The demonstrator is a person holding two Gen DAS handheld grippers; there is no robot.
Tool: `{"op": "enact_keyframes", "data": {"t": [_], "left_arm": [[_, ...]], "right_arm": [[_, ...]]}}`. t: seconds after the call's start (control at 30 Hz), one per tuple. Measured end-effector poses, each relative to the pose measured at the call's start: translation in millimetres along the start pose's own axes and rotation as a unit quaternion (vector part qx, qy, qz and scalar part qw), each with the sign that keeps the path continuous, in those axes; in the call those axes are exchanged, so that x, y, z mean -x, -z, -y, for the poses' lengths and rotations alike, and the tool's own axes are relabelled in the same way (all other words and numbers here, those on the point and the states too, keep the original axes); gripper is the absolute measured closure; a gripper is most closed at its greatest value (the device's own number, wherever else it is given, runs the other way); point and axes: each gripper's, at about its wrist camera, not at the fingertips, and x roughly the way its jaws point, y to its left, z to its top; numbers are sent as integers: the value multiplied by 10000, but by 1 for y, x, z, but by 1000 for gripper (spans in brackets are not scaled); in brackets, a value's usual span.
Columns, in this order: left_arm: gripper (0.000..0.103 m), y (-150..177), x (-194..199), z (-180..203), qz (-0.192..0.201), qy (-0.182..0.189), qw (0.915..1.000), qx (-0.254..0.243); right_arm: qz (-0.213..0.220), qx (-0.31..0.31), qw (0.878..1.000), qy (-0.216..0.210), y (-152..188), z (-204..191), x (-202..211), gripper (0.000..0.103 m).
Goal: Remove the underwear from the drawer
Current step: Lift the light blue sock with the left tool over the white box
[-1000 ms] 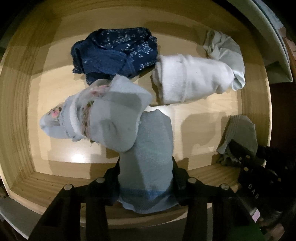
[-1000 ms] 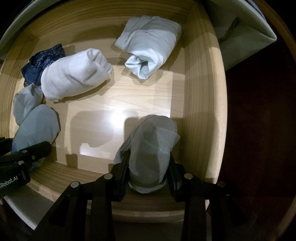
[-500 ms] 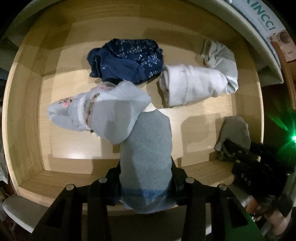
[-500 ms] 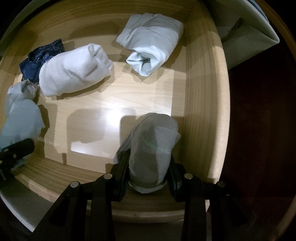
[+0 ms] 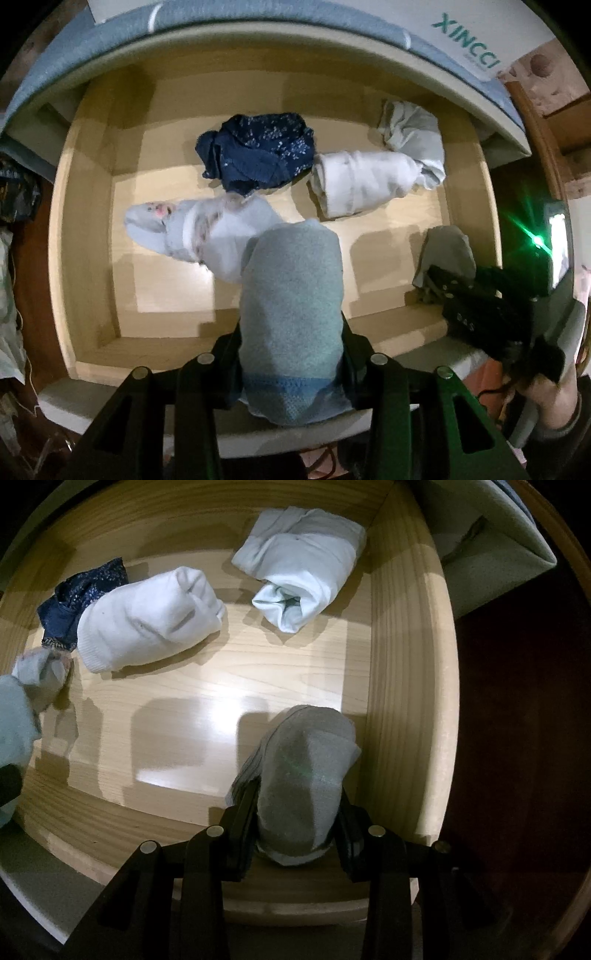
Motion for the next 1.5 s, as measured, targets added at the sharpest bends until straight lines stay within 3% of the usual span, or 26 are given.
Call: {"op": "enact_keyframes", "data": {"t": [0.4,0.83,1.2,1.5], "left_arm": [[62,1,25,-2,286,-19,9995,-112],[62,-9,97,-15,961,-210,9949,-209],[62,-29,170,-19,1727,-339,9839,-308],[62,-72,234,-18,2346,-443,9704,-350]], "right_arm": [[-2,-2,10000,3,1,0,0,69],[-18,6,10000,8,0,0,0,69],[-20,7,10000,9,0,0,0,69],[-21,3,10000,9,-1,0,-1,69]]}}
